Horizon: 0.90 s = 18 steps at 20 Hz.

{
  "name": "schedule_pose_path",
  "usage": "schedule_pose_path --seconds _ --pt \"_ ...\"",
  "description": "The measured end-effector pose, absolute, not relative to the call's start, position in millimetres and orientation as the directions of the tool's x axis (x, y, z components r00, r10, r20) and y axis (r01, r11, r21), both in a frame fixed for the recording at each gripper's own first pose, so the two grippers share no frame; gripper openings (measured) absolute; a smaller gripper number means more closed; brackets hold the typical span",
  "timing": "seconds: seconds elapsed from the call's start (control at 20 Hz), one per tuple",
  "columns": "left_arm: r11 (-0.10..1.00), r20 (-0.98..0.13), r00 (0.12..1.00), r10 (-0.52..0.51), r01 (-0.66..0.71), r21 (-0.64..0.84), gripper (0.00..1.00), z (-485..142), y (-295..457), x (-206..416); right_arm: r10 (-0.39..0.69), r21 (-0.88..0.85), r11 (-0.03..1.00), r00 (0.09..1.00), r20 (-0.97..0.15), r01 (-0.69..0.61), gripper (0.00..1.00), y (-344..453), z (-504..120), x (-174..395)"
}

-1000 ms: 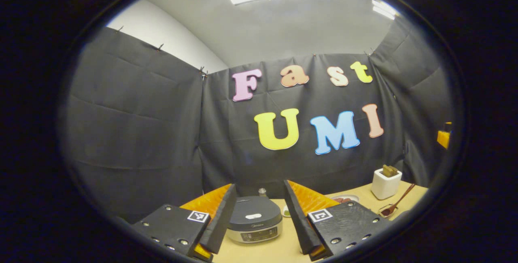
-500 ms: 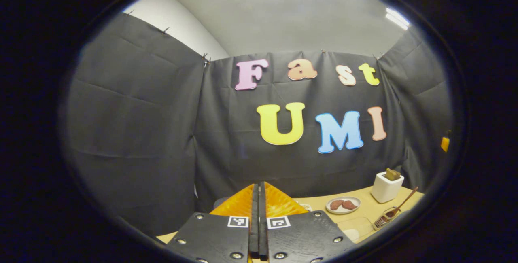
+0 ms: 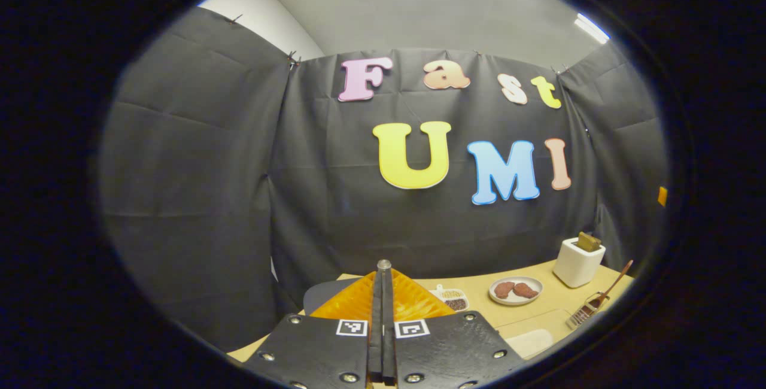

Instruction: Close the left gripper, press the button to open the rice cooker; take a wooden spoon from the chopstick holder with the right hand, scoop a spoonful of rice and pour it into the rice cooker, then put the wooden spoon back into the chopstick holder.

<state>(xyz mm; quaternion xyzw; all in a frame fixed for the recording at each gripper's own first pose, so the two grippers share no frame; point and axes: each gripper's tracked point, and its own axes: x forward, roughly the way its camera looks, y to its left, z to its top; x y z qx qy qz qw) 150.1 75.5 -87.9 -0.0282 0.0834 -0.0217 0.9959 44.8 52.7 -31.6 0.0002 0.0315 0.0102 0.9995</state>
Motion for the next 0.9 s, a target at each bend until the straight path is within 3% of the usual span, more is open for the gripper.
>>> schedule_pose_path --seconds 0.35,0.9 --pt "0.988 -0.318 0.939 -0.131 0.097 -0.119 0.02 -178 62 182 -0.034 0.0 0.999 0.993 -0.115 0.034 0.98 66 -46 55" --pt "0.989 -0.42 0.896 -0.146 0.119 -0.092 0.03 -248 51 181 -0.039 -0.062 0.998 0.991 -0.126 0.031 0.98 71 -40 58"
